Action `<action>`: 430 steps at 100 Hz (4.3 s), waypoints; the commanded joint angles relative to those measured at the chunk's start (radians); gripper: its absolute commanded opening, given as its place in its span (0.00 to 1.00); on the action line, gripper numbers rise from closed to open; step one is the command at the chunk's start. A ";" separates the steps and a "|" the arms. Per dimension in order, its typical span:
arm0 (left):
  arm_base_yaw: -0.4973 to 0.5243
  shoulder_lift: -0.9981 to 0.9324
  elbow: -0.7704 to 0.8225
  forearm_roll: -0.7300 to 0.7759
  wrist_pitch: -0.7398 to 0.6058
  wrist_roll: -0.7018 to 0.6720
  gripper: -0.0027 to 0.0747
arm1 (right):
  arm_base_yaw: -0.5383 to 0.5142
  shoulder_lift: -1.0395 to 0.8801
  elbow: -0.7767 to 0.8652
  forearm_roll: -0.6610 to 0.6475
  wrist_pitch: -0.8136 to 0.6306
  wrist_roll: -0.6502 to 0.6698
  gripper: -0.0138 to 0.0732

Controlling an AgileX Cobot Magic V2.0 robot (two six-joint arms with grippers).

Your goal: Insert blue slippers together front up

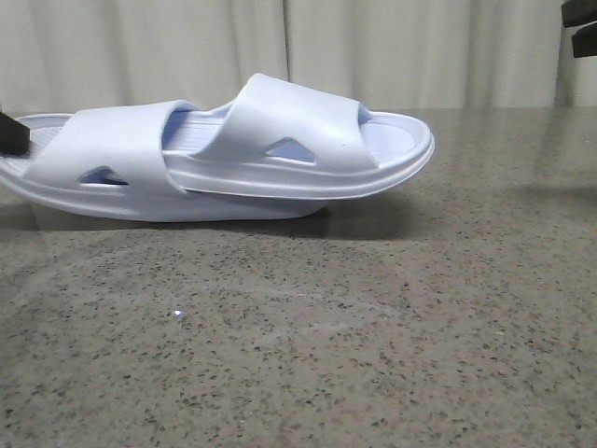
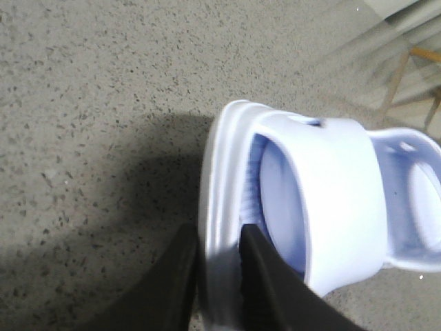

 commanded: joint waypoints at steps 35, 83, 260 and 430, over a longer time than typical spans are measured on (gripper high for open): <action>0.000 -0.062 -0.254 0.154 0.089 -0.064 0.49 | -0.006 -0.033 -0.030 0.031 0.112 -0.002 0.32; 0.000 -0.307 -0.390 0.222 0.125 -0.126 0.06 | 0.009 -0.107 -0.029 0.023 0.078 -0.004 0.06; -0.441 -1.195 0.479 0.048 -0.896 -0.125 0.05 | 0.564 -0.941 0.649 0.018 -0.790 -0.047 0.06; -0.201 -1.469 0.719 1.307 -0.828 -1.270 0.05 | 0.564 -0.941 0.649 0.018 -0.790 -0.047 0.06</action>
